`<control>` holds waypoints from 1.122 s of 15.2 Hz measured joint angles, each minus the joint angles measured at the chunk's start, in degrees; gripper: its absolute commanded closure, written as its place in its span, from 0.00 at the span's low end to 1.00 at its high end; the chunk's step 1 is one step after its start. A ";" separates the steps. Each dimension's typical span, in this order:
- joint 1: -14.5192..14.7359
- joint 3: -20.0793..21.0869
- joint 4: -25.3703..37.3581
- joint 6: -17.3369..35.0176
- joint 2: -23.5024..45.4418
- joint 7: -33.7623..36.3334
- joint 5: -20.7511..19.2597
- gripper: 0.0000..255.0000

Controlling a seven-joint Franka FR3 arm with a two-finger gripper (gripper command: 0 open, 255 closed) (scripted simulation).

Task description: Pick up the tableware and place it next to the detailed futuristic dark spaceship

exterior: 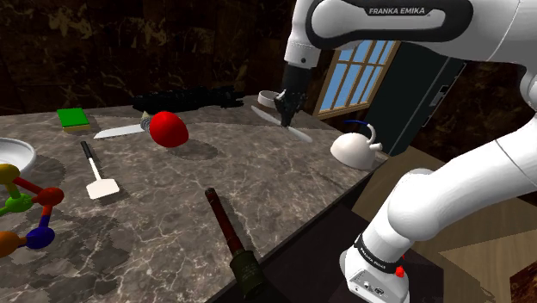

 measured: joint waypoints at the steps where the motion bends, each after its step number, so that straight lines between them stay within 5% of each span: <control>1: 0.02 0.00 0.60 -0.79 -0.20 0.08 0.02 1.00; 17: -5.52 -7.42 25.97 -2.29 24.00 -11.28 -4.07 1.00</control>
